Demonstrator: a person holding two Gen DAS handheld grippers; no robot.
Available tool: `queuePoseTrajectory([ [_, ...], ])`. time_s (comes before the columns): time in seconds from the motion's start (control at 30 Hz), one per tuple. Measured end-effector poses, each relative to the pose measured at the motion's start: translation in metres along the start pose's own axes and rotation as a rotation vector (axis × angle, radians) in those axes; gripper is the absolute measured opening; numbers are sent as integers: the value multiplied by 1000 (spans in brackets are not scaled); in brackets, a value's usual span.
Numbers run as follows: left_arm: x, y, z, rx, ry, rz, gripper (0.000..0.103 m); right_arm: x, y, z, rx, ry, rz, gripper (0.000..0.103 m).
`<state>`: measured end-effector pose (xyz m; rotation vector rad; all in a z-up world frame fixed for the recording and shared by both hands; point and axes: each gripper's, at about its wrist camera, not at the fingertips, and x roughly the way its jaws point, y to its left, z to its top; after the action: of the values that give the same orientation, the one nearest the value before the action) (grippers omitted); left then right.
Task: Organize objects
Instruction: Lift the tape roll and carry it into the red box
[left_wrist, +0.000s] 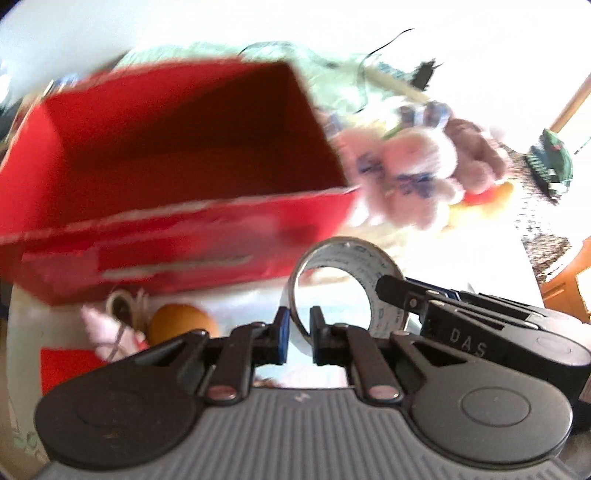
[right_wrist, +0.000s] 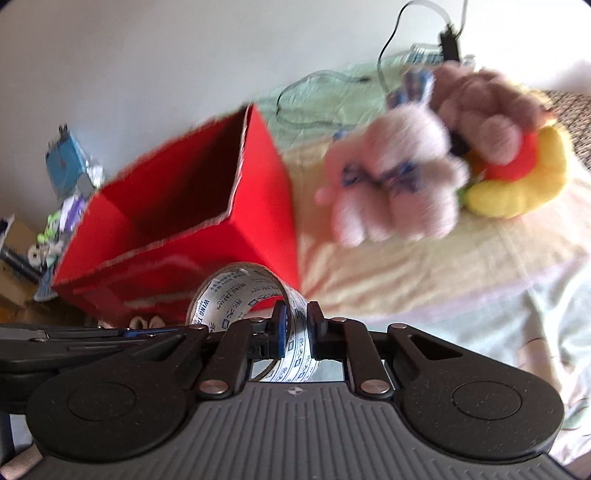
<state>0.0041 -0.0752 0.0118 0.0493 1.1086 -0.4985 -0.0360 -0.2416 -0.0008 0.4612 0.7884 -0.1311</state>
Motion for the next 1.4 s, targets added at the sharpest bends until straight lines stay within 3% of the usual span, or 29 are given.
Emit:
queuePoseTrajectory([
  [0.23, -38, -38, 16, 88, -163, -61, 9, -52, -12, 23, -15, -177, 11, 13],
  [0.37, -55, -50, 30, 97, -256, -43, 9, -60, -11, 39, -43, -242, 51, 13],
  [0.47, -71, -43, 40, 72, -307, -21, 9, -53, -4, 55, -65, -259, 100, 13],
  [0.63, -78, -13, 58, 9, -327, 29, 8, -28, 24, 75, -107, -230, 174, 13],
  [0.83, -67, 38, 82, -33, -293, 37, 8, 20, 58, 95, -118, -149, 153, 13],
  [1.17, 15, 93, 118, 7, -115, 20, 8, 98, 98, 106, -195, -48, -58, 13],
  [1.3, 38, 112, 129, -14, -40, -30, 9, 119, 101, 106, -194, -2, -125, 11],
  [1.4, 47, 121, 132, -18, -20, -52, 18, 125, 108, 106, -222, -7, -166, 11],
])
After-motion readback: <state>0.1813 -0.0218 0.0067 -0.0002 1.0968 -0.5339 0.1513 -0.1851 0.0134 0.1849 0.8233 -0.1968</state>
